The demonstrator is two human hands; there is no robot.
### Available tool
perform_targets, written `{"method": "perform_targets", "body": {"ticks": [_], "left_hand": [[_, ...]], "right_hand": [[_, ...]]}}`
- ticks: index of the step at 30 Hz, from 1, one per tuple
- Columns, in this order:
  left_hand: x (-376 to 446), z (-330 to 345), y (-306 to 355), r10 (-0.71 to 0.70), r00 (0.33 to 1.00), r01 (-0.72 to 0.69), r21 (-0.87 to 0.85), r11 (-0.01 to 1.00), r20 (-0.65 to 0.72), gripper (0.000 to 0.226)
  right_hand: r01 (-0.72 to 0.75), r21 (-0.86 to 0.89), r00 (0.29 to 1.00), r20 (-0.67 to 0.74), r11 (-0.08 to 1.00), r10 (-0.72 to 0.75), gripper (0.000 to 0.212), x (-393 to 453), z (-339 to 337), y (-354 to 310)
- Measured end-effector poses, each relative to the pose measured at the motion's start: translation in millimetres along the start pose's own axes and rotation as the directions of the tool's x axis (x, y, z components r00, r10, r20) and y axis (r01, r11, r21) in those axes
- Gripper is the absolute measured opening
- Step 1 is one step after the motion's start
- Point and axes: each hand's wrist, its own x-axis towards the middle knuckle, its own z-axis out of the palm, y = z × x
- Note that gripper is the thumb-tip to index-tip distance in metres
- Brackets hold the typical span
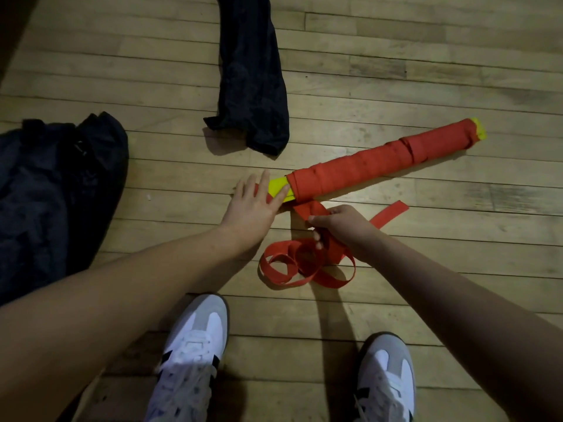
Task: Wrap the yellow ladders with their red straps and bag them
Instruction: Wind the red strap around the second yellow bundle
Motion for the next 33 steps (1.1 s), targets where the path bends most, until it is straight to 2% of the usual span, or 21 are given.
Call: {"method": "perform_targets", "body": {"ticks": [3, 6, 9, 11, 15, 20, 24, 28, 33], "left_hand": [[3, -8, 0, -0.104, 0.994, 0.096, -0.181, 0.979, -0.037, 0.060], [7, -20, 3, -0.166, 0.986, 0.152, -0.283, 0.947, -0.027, 0.065], [9, -23, 7, -0.199, 0.980, 0.189, -0.254, 0.948, -0.013, 0.085], [12, -23, 9, -0.224, 0.975, 0.217, -0.192, 0.957, -0.016, 0.088], [11, -18, 13, -0.125, 0.988, 0.120, -0.059, 0.991, -0.092, 0.063], [-6, -8, 12, -0.047, 0.993, 0.033, -0.126, 0.992, -0.111, 0.052], [-4, -16, 13, -0.092, 0.995, 0.080, -0.228, 0.970, -0.042, 0.037], [8, -21, 11, -0.126, 0.992, 0.121, -0.165, 0.979, -0.021, 0.041], [13, -24, 14, -0.163, 0.986, 0.159, -0.092, 0.983, -0.034, 0.046]], "right_hand": [[-0.009, -0.114, 0.999, 0.047, 0.993, 0.015, 0.019, 0, -3, 5], [-0.004, -0.103, 0.995, 0.102, 0.995, 0.014, 0.012, -6, -4, 2], [0.012, -0.054, 0.990, 0.139, 0.998, -0.005, 0.010, -12, -4, -1], [0.000, -0.017, 0.986, 0.165, 1.000, 0.003, 0.008, -11, -4, 1], [-0.023, -0.040, 0.992, 0.123, 0.999, 0.027, 0.011, -9, -2, 5], [-0.044, -0.006, 0.993, 0.113, 0.999, 0.045, 0.021, -13, 4, 5], [-0.072, -0.036, 0.995, 0.072, 0.997, 0.074, 0.020, -15, 8, 6], [-0.118, 0.037, 0.990, 0.076, 0.992, 0.115, 0.015, -18, 9, 5], [-0.107, 0.041, 0.992, 0.068, 0.993, 0.104, 0.009, -18, 6, 4]]}}
